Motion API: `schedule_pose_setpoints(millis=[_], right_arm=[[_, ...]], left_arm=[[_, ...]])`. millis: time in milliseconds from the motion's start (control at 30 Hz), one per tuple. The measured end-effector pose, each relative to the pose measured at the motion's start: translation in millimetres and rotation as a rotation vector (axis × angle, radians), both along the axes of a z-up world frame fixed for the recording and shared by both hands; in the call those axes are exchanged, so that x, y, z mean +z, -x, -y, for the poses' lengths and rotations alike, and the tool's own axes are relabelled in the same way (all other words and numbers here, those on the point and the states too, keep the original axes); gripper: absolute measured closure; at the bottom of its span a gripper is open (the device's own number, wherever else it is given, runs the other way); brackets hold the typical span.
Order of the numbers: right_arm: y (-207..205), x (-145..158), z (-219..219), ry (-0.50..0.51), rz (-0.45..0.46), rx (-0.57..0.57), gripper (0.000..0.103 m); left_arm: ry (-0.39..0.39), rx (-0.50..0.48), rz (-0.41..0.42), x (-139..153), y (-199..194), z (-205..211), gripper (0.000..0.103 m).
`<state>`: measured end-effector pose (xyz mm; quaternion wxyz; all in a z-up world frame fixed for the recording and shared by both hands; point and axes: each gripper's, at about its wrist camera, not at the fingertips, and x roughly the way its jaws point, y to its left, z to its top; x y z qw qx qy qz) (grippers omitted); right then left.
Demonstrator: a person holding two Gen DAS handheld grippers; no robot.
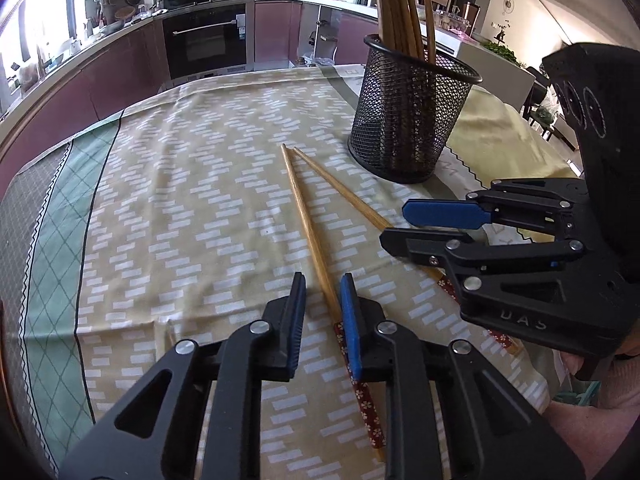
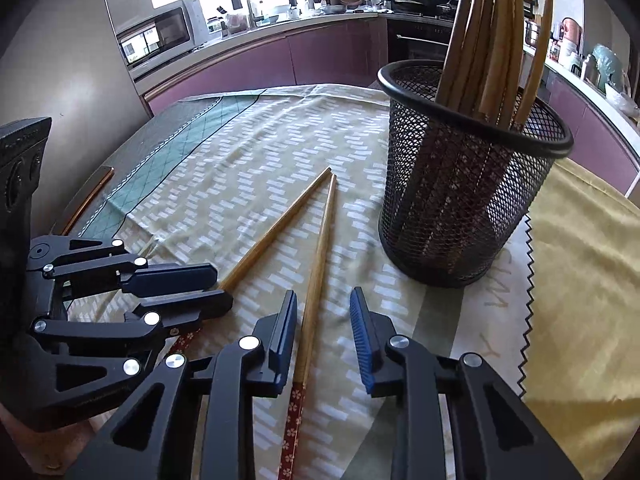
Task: Organize utensils
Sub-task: 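Close the right gripper on one of the remaining chopsticks, then lift the chopstick upright with the right gripper toward the holder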
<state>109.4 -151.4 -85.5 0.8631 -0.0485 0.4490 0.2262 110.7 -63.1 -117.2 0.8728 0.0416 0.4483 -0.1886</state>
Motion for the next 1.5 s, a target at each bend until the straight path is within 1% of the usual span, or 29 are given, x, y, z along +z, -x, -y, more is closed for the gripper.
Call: schedule_pose_setpoints(millis=[33, 67, 167, 433, 533, 800, 867, 1200, 1500], right_arm=[[-1.8, -0.4, -0.9, 0.002, 0.002, 0.000, 0.080], [-3.5, -0.6, -1.5, 0.005, 0.006, 0.000, 0.081], [-6.7, -1.1, -1.7, 0.007, 0.007, -0.001, 0.084], [-12.3, -1.7, 2.6, -0.012, 0.004, -0.023, 0.094], [-12.9, -2.0, 4.7, -0.022, 0.001, -0.029, 0.095], [-13.6, -2.9, 5.4, -0.024, 0.000, -0.029, 0.095], [-13.9, -3.3, 6.7, -0.036, -0.002, -0.033, 0.095], [-12.2, -2.4, 17.5, -0.105, -0.025, -0.056, 0.097], [-0.7, 10.3, 30.5, -0.156, -0.004, -0.054, 0.097]], left_arm=[[0.000, 0.003, 0.000, 0.5, -0.2, -0.6, 0.083], [0.001, 0.005, -0.001, 1.2, -0.3, -1.6, 0.079], [-0.012, 0.010, 0.008, 3.1, -6.9, 0.3, 0.078], [-0.036, 0.001, 0.006, 2.7, -28.3, 9.8, 0.077], [-0.045, 0.008, 0.003, 1.4, -34.6, 13.0, 0.082], [-0.041, 0.027, 0.008, 1.2, -38.3, 15.1, 0.088], [-0.036, 0.031, 0.007, 1.1, -38.8, 15.3, 0.092], [0.005, 0.063, -0.003, 1.5, -36.1, 11.1, 0.095], [0.019, 0.067, 0.018, 10.9, -28.4, 6.2, 0.096]])
